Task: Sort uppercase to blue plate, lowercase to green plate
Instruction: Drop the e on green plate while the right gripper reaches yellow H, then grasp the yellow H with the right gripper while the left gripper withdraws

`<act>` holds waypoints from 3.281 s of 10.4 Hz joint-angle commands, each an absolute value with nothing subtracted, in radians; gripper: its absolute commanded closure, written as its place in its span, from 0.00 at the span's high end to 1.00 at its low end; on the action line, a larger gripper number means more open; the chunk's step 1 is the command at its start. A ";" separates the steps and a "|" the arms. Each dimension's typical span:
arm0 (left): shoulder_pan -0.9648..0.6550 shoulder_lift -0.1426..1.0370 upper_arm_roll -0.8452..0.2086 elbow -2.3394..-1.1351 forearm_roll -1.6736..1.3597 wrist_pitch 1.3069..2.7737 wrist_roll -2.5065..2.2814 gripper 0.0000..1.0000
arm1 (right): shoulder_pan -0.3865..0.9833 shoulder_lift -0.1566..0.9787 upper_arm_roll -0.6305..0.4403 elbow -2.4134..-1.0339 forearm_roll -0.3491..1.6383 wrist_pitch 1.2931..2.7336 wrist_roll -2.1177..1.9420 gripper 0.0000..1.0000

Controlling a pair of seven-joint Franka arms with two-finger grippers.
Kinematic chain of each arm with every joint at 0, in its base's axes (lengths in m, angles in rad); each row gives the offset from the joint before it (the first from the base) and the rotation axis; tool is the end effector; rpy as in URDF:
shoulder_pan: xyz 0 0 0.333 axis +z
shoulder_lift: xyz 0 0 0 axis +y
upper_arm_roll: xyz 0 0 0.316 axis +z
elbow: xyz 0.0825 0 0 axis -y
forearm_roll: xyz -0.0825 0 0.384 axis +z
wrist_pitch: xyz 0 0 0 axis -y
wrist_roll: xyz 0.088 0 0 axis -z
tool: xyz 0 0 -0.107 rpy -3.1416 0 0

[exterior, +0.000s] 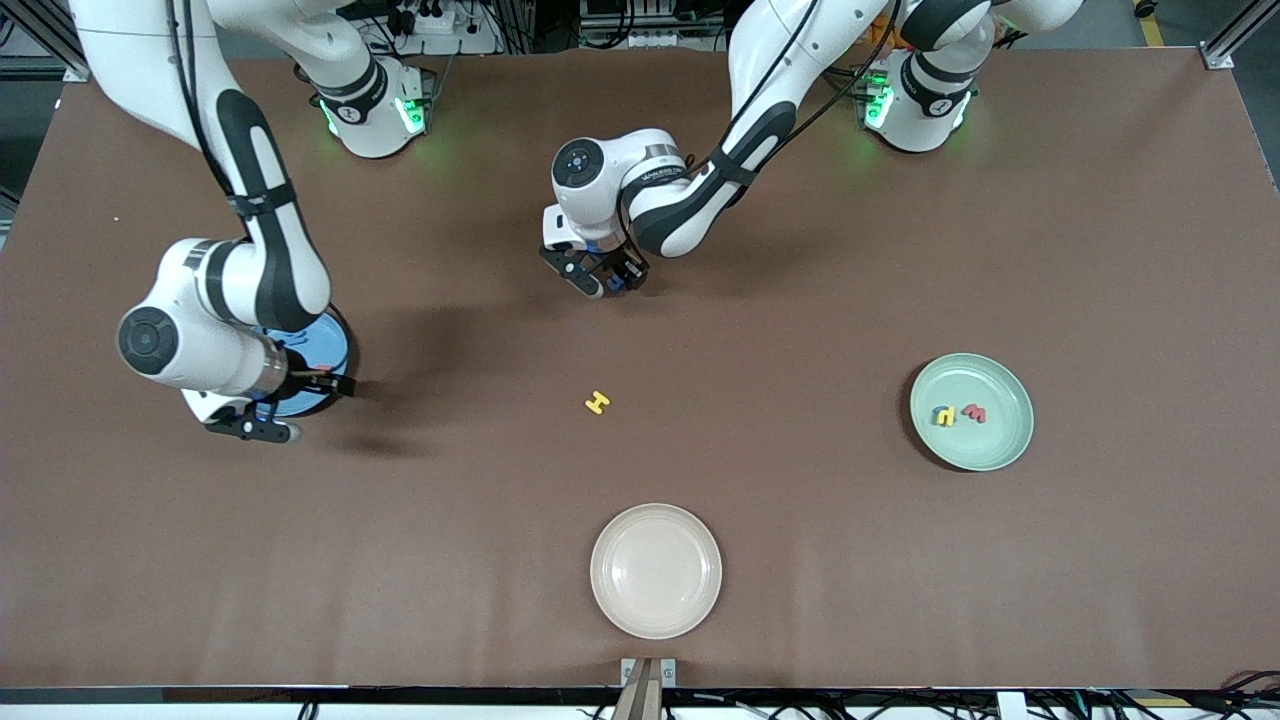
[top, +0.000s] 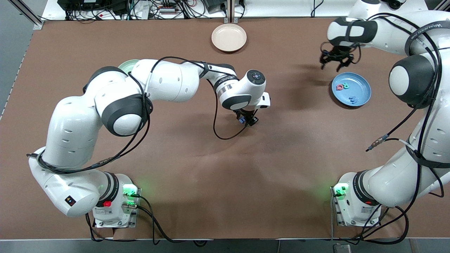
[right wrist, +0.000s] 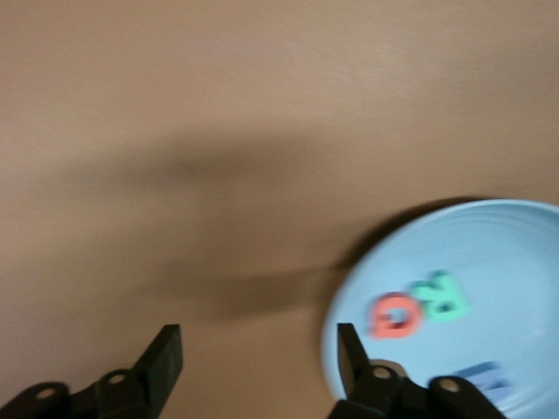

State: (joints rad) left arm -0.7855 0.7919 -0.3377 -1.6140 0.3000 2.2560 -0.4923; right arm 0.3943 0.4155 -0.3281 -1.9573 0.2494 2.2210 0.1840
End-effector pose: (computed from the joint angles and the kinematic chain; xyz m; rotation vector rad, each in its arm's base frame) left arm 0.3244 -0.5970 0.1712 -2.8708 1.1321 0.1232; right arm 0.5999 0.0544 0.2633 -3.0674 0.4068 0.1966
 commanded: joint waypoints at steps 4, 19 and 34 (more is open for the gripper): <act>-0.737 0.757 -0.342 -1.615 0.334 2.219 -0.589 0.00 | 0.400 0.397 -0.270 -1.879 0.236 2.209 0.453 1.00; 0.202 0.560 -0.416 -1.683 0.319 2.016 -0.126 0.02 | 0.445 0.712 0.089 -1.550 0.003 2.347 1.345 1.00; 0.114 0.166 -0.368 -1.497 0.140 1.698 -0.126 1.00 | 0.494 0.850 0.184 -1.491 -0.252 2.401 1.545 0.74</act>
State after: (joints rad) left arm 0.1293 0.2448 -0.3821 -1.4834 0.1621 1.7269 -0.1304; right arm 0.5001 0.8349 0.1740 -1.5090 -0.2263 2.3944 1.5424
